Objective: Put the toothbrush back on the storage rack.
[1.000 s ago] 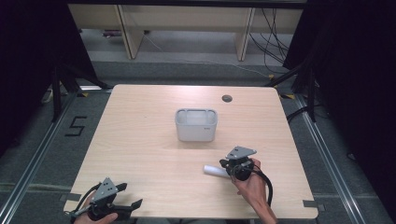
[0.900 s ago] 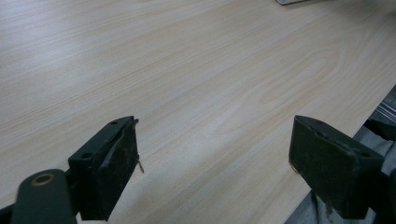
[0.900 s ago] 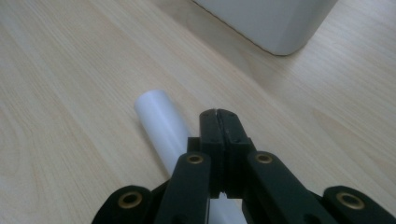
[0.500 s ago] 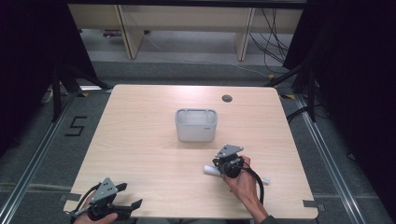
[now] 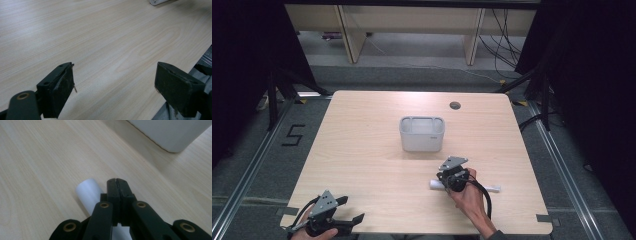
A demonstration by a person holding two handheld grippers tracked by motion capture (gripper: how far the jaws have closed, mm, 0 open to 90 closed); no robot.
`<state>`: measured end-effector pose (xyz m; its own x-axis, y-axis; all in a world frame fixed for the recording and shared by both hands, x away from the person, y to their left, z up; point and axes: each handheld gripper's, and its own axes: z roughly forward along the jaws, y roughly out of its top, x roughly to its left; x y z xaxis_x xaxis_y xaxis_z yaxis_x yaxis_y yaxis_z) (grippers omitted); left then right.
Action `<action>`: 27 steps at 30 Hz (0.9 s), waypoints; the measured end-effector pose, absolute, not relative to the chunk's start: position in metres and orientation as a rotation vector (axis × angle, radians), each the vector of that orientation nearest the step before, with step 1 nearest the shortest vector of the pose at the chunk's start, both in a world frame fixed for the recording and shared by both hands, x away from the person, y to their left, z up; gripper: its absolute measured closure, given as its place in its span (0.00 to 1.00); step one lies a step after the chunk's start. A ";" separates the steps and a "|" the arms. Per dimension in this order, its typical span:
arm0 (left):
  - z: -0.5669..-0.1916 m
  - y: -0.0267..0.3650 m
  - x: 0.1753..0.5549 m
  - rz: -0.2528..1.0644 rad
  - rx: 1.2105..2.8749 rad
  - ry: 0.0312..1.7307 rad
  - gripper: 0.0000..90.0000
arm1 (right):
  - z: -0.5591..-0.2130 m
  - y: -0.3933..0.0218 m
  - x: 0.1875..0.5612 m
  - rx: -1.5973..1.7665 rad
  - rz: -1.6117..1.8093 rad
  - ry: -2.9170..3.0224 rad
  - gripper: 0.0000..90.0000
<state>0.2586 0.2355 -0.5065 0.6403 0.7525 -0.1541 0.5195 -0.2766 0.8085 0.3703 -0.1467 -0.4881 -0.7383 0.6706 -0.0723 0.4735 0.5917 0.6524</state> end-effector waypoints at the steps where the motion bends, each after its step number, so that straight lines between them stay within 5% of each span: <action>1: -0.506 0.237 0.259 0.336 1.977 0.992 0.17 | -0.488 -0.146 0.369 0.928 0.895 2.516 1.00; 27: -0.506 0.236 0.258 0.324 1.945 0.999 0.17 | -0.488 -0.159 0.334 0.883 0.856 2.602 1.00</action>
